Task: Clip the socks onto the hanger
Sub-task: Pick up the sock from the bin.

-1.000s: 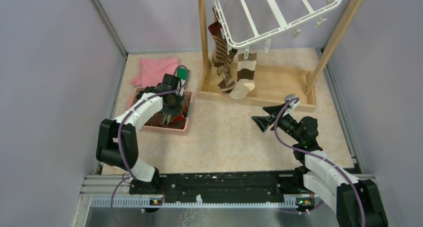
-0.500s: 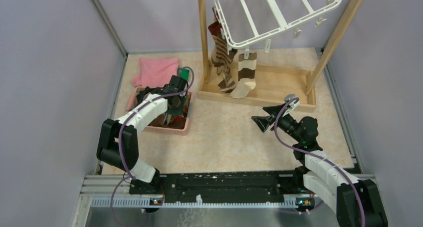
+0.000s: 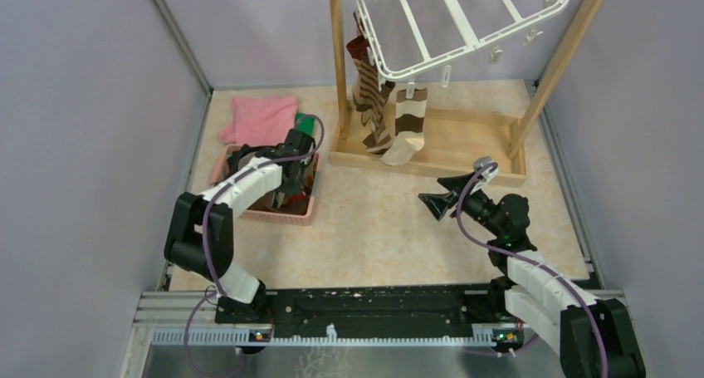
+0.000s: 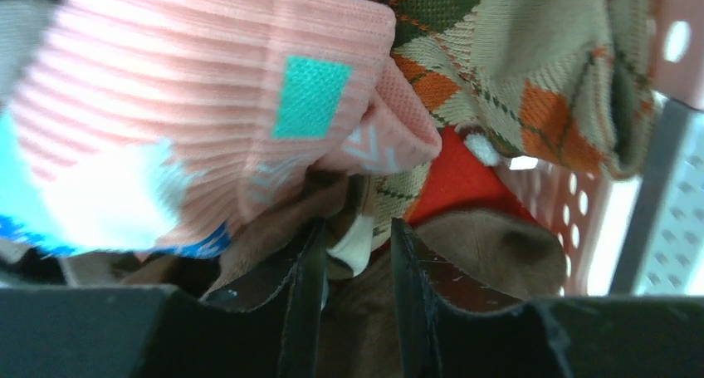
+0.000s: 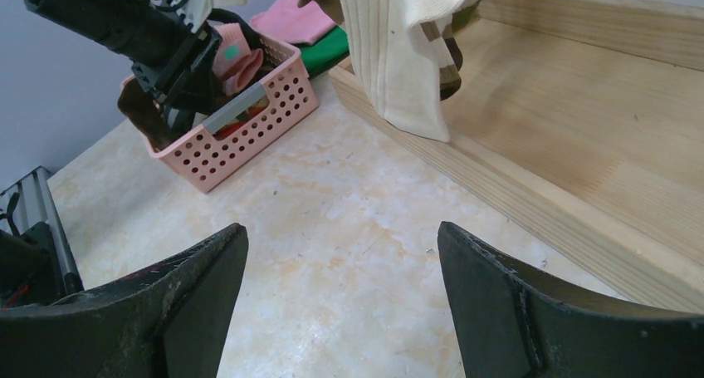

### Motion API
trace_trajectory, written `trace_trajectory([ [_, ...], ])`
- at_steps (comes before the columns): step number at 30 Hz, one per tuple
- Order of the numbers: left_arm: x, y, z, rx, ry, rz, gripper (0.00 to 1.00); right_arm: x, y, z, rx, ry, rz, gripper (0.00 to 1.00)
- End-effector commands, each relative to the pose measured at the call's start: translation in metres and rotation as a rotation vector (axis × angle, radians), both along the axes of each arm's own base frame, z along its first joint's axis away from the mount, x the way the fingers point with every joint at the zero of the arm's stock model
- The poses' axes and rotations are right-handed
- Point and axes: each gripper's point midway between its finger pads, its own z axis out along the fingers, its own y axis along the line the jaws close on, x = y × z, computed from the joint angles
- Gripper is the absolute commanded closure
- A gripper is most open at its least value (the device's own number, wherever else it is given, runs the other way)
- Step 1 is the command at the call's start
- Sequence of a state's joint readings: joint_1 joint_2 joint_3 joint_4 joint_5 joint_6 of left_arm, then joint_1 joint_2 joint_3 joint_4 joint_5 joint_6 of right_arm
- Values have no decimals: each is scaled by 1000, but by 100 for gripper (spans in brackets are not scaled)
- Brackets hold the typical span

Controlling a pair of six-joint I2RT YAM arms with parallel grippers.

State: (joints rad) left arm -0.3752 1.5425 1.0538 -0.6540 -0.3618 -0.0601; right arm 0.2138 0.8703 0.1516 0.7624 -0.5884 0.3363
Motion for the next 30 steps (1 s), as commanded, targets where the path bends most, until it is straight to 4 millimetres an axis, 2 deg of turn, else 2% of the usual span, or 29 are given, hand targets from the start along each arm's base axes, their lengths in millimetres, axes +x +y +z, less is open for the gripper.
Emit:
trace_trajectory([
  [1, -7, 8, -33, 59, 74, 38, 65, -1, 1, 16, 10, -64, 9, 16],
  [5, -2, -1, -32, 21, 73, 25, 88, -1, 1, 16, 8, -63, 11, 16],
  [8, 2, -7, -13, -15, 47, 12, 92, -1, 1, 15, 7, -61, 12, 16],
  [16, 17, -12, 76, -105, -193, -59, 97, -2, 2, 16, 12, -66, 14, 16],
  [21, 22, -17, 117, -223, -289, -105, 99, -2, 2, 17, 12, -69, 15, 16],
  [30, 26, -31, 227, -525, -582, -204, 99, -3, 2, 19, 14, -72, 20, 16],
])
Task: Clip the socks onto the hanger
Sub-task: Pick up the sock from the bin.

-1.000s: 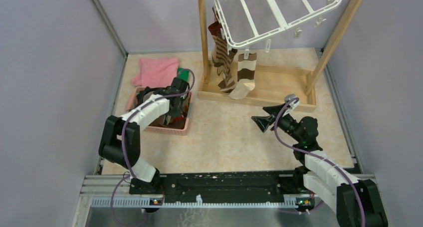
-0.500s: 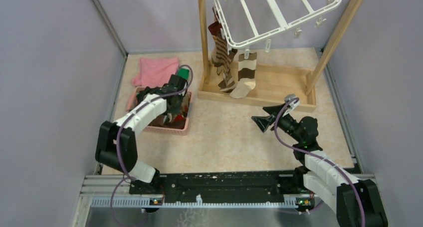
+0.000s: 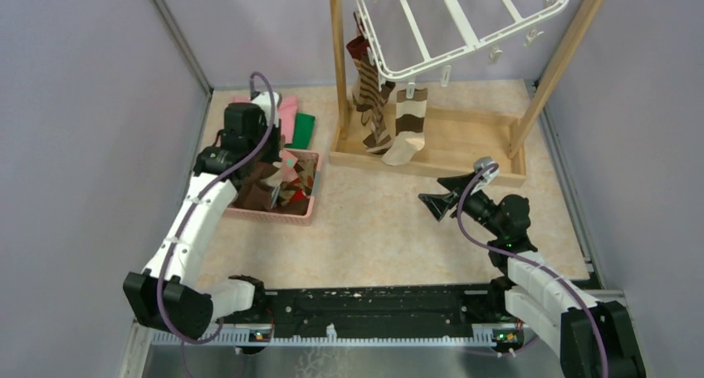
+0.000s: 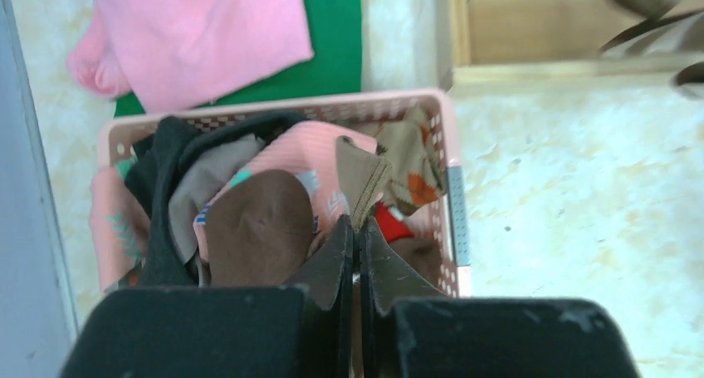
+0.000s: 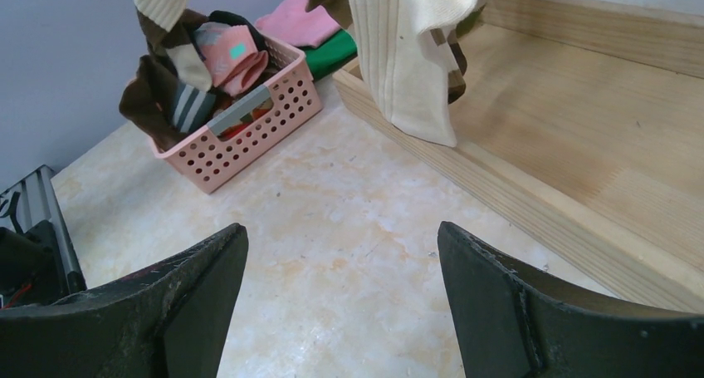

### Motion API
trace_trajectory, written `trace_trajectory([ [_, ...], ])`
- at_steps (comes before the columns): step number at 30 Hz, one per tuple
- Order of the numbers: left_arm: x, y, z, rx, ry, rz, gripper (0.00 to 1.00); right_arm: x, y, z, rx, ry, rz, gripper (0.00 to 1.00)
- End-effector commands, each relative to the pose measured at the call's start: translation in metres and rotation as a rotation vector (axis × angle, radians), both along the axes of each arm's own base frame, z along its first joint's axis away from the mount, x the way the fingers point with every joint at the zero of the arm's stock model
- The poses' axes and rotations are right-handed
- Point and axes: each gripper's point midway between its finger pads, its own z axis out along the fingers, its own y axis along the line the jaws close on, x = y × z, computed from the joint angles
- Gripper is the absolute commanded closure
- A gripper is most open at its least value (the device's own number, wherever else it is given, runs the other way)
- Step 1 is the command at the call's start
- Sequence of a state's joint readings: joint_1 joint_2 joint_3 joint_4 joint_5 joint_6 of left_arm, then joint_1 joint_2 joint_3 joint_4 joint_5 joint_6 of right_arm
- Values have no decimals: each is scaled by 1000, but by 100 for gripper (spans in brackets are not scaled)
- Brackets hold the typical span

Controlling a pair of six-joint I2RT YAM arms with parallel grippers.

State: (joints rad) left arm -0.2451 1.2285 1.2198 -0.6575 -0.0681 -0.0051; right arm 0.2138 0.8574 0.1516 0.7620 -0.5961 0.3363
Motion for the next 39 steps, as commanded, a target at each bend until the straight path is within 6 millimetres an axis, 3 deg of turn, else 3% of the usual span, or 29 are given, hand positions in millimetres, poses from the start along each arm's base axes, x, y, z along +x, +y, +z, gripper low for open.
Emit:
trace_trajectory([
  [1, 4, -19, 84, -214, -238, -116, 99, -1, 2, 15, 12, -59, 12, 16],
  [13, -11, -33, 182, -361, -542, -252, 97, -2, 2, 18, 18, -66, 17, 16],
  [20, -49, -78, 221, -465, -645, -595, 96, -4, 3, 23, 22, -80, 28, 16],
  [24, -91, -109, 214, -527, -627, -916, 99, -6, 6, 32, 30, -100, 52, 17],
  [28, -133, -124, 182, -623, -565, -1175, 100, -11, 16, 46, 45, -126, 117, 17],
  [35, -177, -147, 143, -670, -603, -1363, 100, -34, 53, 72, 23, -188, 314, 18],
  [39, -186, -169, 123, -688, -607, -1396, 100, -49, 77, 92, -48, -254, 399, 17],
])
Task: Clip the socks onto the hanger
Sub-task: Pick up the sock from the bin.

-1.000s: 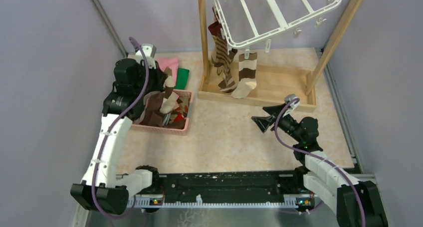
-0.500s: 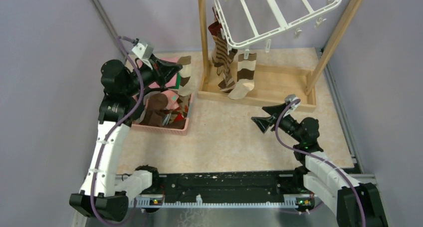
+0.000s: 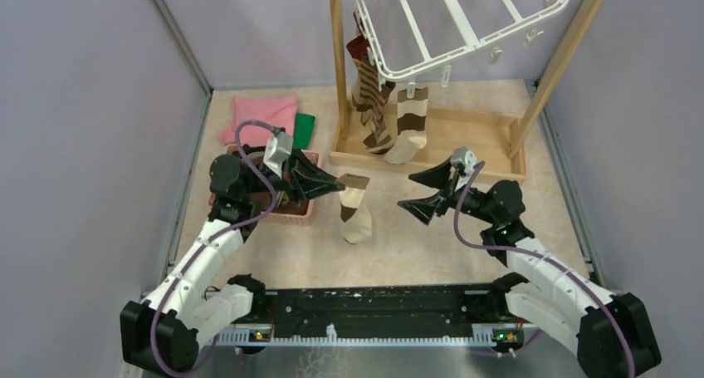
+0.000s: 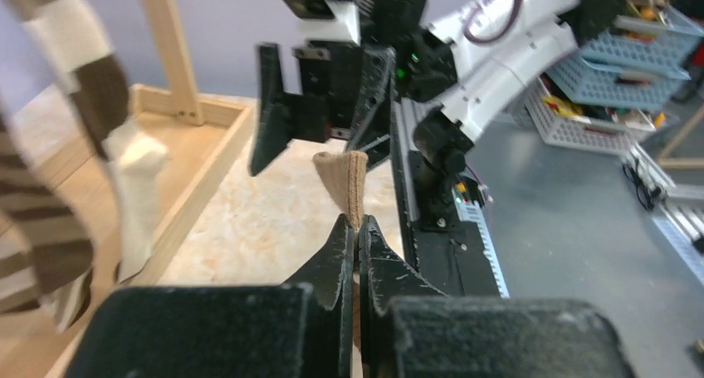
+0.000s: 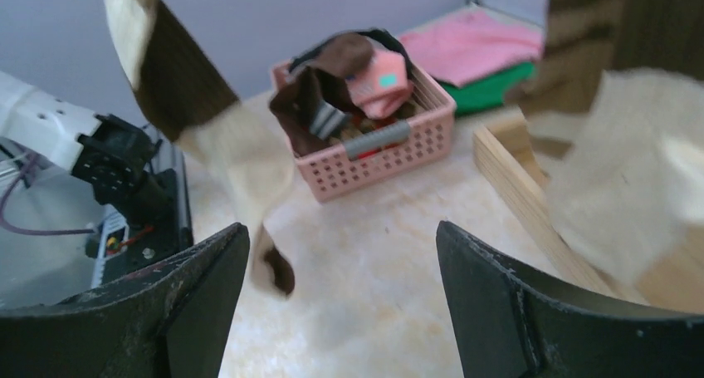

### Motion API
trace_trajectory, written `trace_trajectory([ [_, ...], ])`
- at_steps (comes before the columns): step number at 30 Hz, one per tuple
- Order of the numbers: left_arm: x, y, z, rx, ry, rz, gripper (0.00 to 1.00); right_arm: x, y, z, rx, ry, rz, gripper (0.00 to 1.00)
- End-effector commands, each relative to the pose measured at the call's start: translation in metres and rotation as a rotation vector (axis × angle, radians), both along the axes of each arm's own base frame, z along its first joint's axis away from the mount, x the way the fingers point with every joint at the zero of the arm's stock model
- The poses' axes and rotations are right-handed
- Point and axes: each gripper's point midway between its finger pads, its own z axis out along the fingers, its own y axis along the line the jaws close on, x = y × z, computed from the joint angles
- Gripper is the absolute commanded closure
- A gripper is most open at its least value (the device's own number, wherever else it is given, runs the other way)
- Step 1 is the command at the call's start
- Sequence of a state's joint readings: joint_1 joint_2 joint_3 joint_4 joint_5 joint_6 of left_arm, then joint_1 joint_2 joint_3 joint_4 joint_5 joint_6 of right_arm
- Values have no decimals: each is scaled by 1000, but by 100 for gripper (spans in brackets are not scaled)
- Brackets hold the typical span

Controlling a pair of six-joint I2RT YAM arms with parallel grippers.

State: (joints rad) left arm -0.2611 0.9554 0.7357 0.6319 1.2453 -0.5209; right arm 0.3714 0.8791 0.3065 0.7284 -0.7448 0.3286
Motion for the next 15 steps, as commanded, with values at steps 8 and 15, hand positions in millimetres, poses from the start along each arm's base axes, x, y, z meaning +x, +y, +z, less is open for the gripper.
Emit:
trace_trajectory([
  [8, -34, -30, -24, -166, -323, 66, 100, -37, 36, 59, -89, -178, 198, 13],
  [15, -43, -36, -34, -223, -328, 74, 100, -63, 65, 56, -102, -150, 304, 12],
])
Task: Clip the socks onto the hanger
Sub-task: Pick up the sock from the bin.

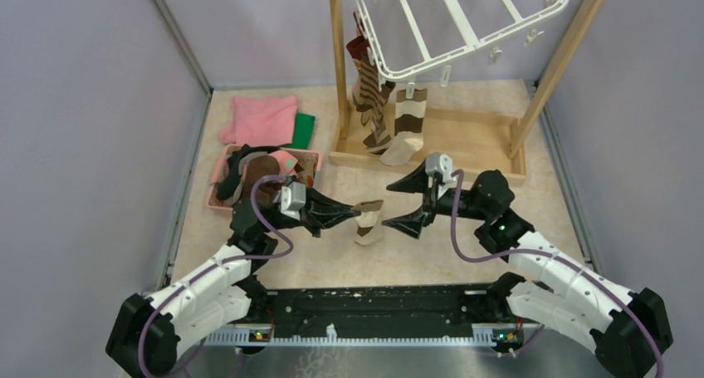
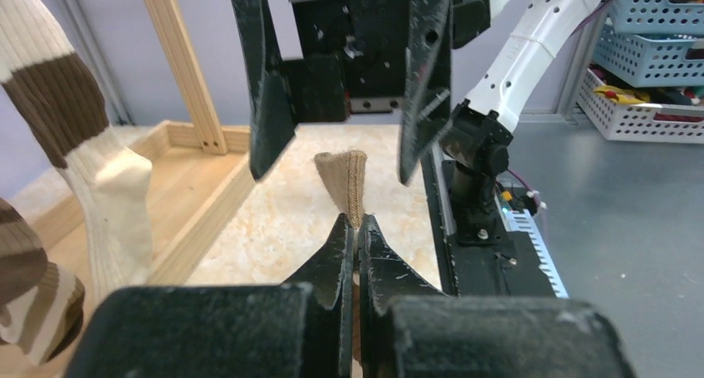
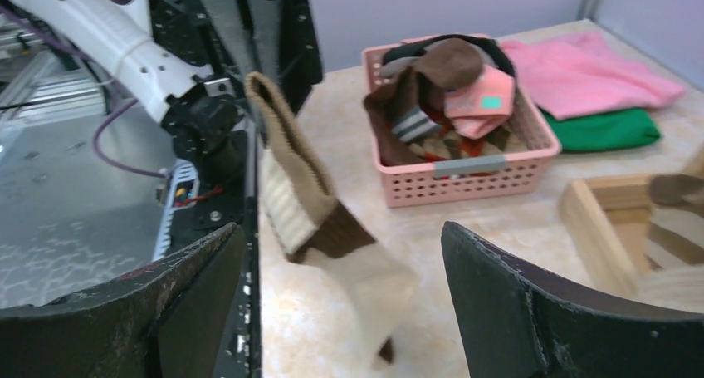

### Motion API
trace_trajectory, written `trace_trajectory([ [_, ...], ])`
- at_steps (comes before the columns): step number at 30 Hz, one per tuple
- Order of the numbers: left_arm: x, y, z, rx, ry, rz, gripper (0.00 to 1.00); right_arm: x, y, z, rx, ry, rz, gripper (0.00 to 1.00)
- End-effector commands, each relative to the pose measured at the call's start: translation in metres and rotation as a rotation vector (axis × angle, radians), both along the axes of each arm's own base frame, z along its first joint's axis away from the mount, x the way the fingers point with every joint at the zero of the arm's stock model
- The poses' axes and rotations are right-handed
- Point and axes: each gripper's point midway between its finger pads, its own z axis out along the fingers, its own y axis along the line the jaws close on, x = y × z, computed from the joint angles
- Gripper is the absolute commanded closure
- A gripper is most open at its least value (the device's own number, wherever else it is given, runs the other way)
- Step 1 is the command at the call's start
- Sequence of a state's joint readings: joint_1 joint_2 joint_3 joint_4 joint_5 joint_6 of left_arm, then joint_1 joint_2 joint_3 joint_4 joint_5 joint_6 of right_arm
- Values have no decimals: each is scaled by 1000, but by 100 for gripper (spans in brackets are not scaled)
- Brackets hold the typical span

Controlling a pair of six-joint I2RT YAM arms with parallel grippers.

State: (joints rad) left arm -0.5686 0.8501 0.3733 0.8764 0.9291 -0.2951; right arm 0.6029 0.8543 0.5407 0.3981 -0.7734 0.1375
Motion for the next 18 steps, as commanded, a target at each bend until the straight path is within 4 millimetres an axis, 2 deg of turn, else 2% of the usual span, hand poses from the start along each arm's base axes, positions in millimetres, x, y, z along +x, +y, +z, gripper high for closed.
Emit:
trace_trajectory([
  [1, -3, 2, 30, -132, -171, 45, 100, -16, 22, 11, -12, -26, 73, 12],
  [5, -6, 1, 30, -140, -171, 41, 100, -22, 32, 8, -22, -25, 95, 13],
  [15, -9, -2, 30, -148, -150, 15, 100, -24, 35, 28, 65, -55, 102, 19],
  [18, -9, -1, 33, -166, -141, 17, 100, -25, 34, 39, 109, -61, 100, 24],
])
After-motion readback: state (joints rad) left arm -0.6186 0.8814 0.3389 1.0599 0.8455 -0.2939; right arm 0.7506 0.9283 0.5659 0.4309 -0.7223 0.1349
